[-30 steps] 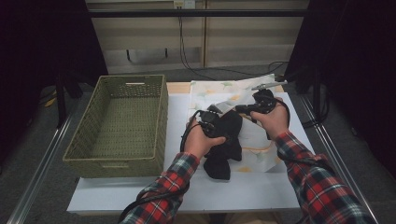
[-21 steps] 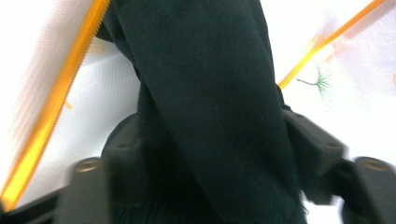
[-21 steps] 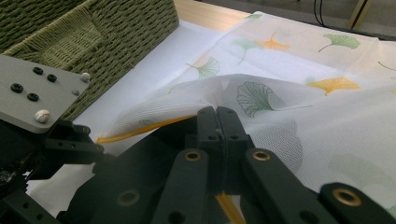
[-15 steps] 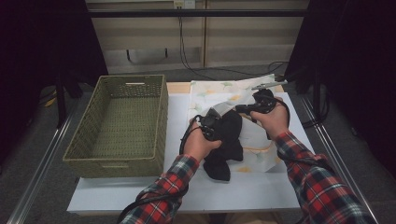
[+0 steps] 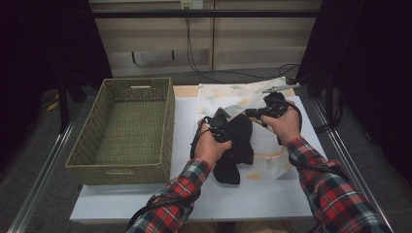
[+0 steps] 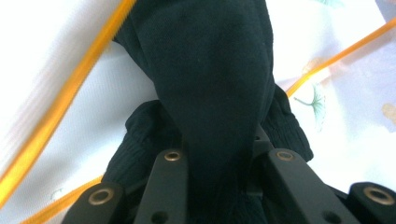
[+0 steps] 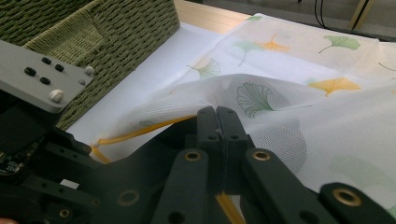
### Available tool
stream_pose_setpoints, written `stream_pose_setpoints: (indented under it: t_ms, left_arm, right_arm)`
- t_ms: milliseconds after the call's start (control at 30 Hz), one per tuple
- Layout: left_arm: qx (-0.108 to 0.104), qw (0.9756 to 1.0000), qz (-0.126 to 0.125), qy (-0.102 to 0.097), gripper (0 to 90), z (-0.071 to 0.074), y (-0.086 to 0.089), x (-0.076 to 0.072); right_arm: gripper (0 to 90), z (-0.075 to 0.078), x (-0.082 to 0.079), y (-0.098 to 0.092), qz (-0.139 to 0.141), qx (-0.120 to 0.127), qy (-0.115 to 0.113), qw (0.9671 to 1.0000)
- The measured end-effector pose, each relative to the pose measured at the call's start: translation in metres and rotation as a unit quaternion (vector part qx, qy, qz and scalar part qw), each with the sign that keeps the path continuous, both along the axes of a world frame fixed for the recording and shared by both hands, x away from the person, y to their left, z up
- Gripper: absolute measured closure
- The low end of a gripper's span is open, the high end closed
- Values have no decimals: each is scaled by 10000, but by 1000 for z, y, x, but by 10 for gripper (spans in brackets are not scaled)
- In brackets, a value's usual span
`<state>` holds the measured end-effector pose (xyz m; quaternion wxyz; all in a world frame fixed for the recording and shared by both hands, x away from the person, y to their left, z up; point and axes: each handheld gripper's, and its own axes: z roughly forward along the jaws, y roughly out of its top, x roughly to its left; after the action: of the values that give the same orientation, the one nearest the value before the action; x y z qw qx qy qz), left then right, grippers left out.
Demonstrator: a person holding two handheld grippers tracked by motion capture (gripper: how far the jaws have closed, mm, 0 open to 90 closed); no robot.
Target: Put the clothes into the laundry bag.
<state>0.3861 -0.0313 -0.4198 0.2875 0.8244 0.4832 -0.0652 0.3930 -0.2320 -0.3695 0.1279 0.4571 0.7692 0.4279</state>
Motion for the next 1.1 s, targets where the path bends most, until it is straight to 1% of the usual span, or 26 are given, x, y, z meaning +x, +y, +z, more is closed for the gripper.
stream_pose_setpoints:
  t_ms: [33,133,167,200,267,333,367,467,533,567,600,633,667,767,800,833,867,900,933,967,1000,1033,1067,1100]
  left_arm:
    - [8,10000,-5,1,769,1,0,1]
    - [-81,9999,68,-23,769,3,-2,4]
    - [-48,10000,69,-36,769,4,-1,5]
    - [-108,9998,135,-58,769,5,-2,6]
    - [-72,9999,119,-67,769,6,-2,9]
    - [-122,9998,159,-76,769,6,-2,10]
    - [-86,9998,169,-88,769,6,-2,11]
    - [-110,9996,223,-144,769,6,-2,13]
    - [-117,9996,199,-157,769,7,-1,15]
    - [-183,9993,260,-176,768,7,-2,16]
    - [-206,9991,279,-238,767,7,-1,17]
    - [-197,9990,276,-281,766,7,-1,17]
    - [-173,9992,234,-284,764,6,-1,18]
    - [-203,9989,196,-367,747,3,-2,19]
    - [-261,9988,170,-368,710,2,-2,19]
    - [-226,9986,114,-464,655,1,-2,19]
    - [-190,9985,62,-515,616,2,-2,18]
    - [-178,9985,67,-521,589,1,-3,18]
    - [-167,9983,19,-556,553,2,-2,18]
    - [-133,9979,-52,-631,524,3,-2,18]
    - [-90,9976,-104,-677,472,3,-1,17]
    - [-26,9975,-104,-694,420,4,-1,17]
    - [-78,9980,-102,-615,400,5,-1,15]
    - [-57,9981,-97,-601,365,5,-1,14]
  right_arm:
    - [900,0,0,0,-9,7,9,10000]
    - [900,1,0,-1,-15,3,7,10000]
    - [900,1,0,-1,-14,6,9,10000]
    - [900,1,0,-1,-9,15,15,10000]
    - [900,1,-1,-1,-12,17,6,10000]
    - [900,1,-1,-1,-11,27,17,10000]
    - [900,1,-1,-1,-7,27,15,10000]
    - [900,1,-1,-2,-10,36,22,10000]
    - [900,1,-1,-3,-23,47,30,10000]
    - [900,0,-1,-3,-9,52,11,10000]
    - [900,0,-1,-3,-6,54,9,10000]
    - [900,0,-1,-3,-4,58,12,10000]
    - [900,1,-1,-3,3,52,3,10000]
    - [900,1,-2,-2,-2,42,14,10000]
    - [900,1,-2,-2,1,38,16,10000]
    - [900,1,-2,-3,2,37,10,10000]
    - [900,1,-2,-3,-4,44,20,10000]
    - [900,1,-2,-3,-5,31,25,10000]
    - [900,0,-2,-3,-2,11,17,10000]
    - [900,0,-2,-4,-8,17,37,10000]
    - [900,0,-2,-4,-7,20,35,10000]
    - [900,0,-2,-4,-9,20,32,10000]
    - [900,-1,-2,-4,-12,21,38,10000]
    - [900,-1,-2,-4,0,10,28,10000]
